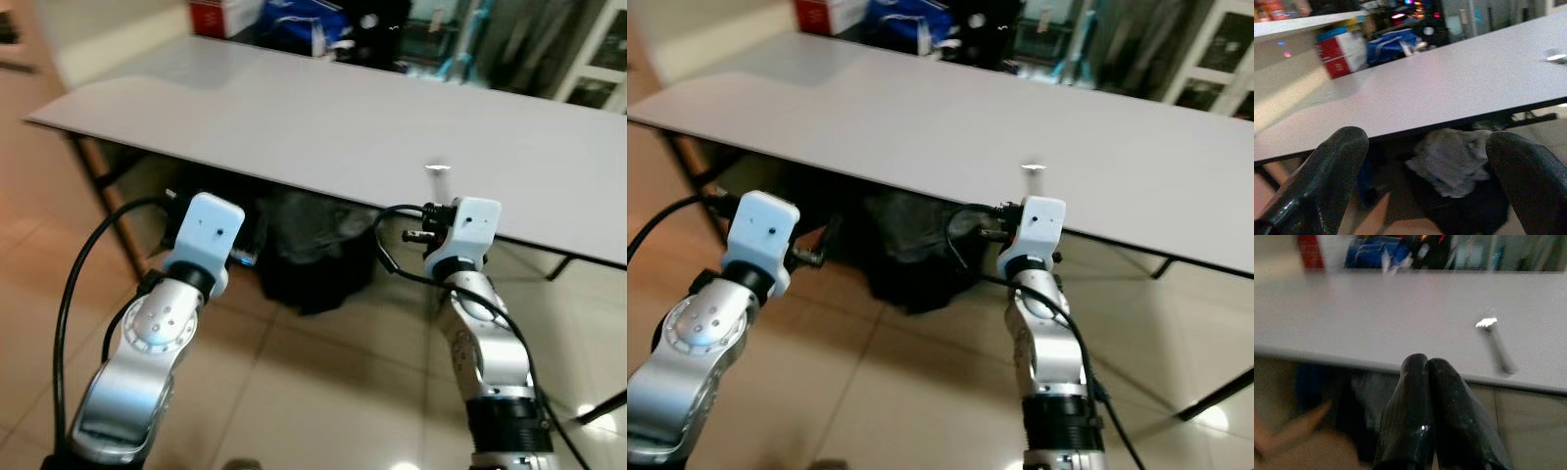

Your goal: Setting the table

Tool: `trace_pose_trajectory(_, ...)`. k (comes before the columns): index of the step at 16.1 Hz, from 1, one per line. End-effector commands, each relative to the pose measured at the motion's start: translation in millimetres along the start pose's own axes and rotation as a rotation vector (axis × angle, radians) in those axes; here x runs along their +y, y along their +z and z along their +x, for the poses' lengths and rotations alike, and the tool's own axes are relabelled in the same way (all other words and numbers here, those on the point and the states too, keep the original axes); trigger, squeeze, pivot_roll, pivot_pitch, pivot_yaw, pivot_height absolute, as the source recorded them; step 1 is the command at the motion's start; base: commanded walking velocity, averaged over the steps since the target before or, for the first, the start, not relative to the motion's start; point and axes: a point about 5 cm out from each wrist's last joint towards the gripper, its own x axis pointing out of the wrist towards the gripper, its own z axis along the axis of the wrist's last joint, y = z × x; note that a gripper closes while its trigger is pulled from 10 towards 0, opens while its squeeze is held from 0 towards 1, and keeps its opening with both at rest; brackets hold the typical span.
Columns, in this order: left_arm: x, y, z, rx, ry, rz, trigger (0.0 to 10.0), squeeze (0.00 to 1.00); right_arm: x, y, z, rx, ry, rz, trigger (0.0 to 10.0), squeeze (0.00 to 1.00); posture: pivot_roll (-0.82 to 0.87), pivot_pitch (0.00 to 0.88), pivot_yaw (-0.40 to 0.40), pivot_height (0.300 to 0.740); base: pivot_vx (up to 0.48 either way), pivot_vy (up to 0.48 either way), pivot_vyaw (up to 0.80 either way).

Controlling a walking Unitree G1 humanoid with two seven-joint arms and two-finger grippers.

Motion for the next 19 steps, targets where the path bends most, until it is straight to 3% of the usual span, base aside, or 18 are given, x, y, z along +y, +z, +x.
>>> trace_pose_trajectory(1, 1.2, -2.0, 3.6, 0.009, 0.030, 0.009, 10.0, 0.00, 7.9, -4.5, 1.6, 0.056, 0.031, -0.060, 10.0, 0.00, 0.02, 0.000, -0.097, 0.740, 0.000, 0.480, 0.00)
trace_pose_trajectory(4, 3.1, 1.1, 3.0, 0.011, 0.040, -0.026, 10.0, 0.00, 13.1, -12.8, 2.6, 0.140, 0.057, -0.052, 10.0, 0.00, 0.03, 0.000, -0.109, 0.740, 0.000, 0.000, 0.00)
trace_pose_trajectory(5, 5.6, -3.2, 3.0, 0.036, 0.068, -0.003, 10.0, 0.00, 14.2, -12.6, 2.2, 0.128, 0.064, -0.084, 10.0, 0.00, 0.02, 0.000, -0.110, 0.740, 0.000, 0.000, 0.00)
trace_pose_trajectory(8, 7.0, -4.0, 6.8, 0.017, 0.098, -0.020, 10.0, 0.00, 7.1, -7.2, 6.1, 0.108, 0.021, -0.013, 10.0, 0.00, 0.01, 0.000, -0.115, 0.740, 0.000, 0.000, 0.00)
trace_pose_trajectory(19, 5.9, -1.7, 14.0, 0.003, 0.084, -0.018, 10.0, 0.00, 21.5, 0.5, 14.8, 0.088, 0.121, -0.055, 10.0, 0.00, 0.01, 0.000, -0.104, 0.740, 0.403, 0.000, 0.00)
